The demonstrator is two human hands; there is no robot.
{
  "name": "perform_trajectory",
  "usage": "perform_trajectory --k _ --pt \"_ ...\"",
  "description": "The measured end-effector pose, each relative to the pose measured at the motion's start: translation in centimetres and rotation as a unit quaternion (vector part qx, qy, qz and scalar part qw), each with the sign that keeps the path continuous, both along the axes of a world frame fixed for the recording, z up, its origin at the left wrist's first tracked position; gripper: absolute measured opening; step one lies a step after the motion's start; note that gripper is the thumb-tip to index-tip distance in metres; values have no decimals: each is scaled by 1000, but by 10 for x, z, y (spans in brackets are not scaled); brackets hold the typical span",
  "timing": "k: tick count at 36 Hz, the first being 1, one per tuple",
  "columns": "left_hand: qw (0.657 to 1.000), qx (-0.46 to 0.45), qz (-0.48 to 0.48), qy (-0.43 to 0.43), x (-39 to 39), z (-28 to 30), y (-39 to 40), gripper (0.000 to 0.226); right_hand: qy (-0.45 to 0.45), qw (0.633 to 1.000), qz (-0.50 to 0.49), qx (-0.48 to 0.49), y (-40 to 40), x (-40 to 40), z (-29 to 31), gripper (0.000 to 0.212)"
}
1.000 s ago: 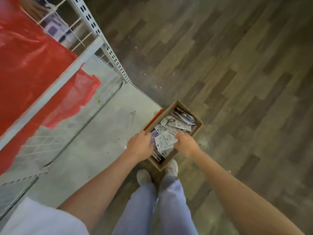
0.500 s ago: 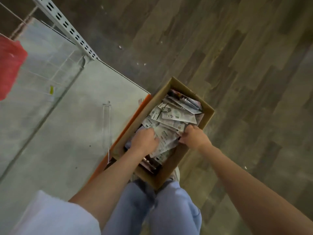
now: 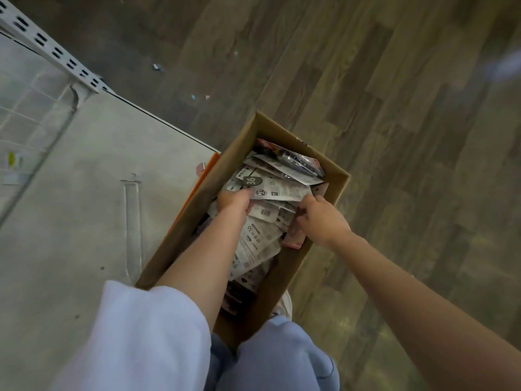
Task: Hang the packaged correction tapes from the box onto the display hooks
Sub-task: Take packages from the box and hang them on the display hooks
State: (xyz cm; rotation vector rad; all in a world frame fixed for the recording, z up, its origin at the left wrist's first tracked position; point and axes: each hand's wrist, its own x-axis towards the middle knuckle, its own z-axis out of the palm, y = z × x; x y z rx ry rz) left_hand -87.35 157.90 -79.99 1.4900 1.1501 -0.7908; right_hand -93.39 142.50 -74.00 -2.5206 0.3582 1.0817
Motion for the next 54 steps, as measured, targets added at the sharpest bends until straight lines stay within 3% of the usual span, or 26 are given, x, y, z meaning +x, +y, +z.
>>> perform_trajectory --k 7,14,19,26,30,33,36,40,42,44,49,52,54 --pt "991 94 -85 -44 -19 44 -3 39 18 999 -18 26 9 -11 36 38" --pt "962 159 -201 -95 -45 154 34 33 33 997 -22 64 26 -26 115 37" --pt "942 154 -268 -134 -57 236 54 32 21 997 2 78 37 -24 174 30" --pt "898 158 -358 -201 -77 326 71 31 -8 994 18 109 51 -19 252 61" --pt "912 139 -319 -218 -80 374 78 29 -16 991 38 127 63 -20 297 82" --pt "933 119 -253 -226 -79 405 85 26 -9 988 15 152 72 -19 321 82" --pt "955 97 -179 -217 -78 432 91 14 21 975 -58 212 80 -17 346 70" --pt "978 35 -69 -193 -75 466 95 25 34 945 -128 300 94 -21 375 32" --pt "981 12 -58 -184 -76 479 98 26 30 941 -127 312 103 -22 386 27" --pt "981 -4 -55 -188 -82 490 103 26 26 937 -134 322 114 -25 396 35" --pt "975 -18 -76 -206 -111 512 121 23 12 907 -230 352 141 -41 417 44" --pt "972 -9 -60 -228 -133 528 133 21 4 906 -226 358 154 -58 431 55" --pt "967 -4 -48 -251 -147 540 144 16 5 899 -205 388 162 -73 445 47"
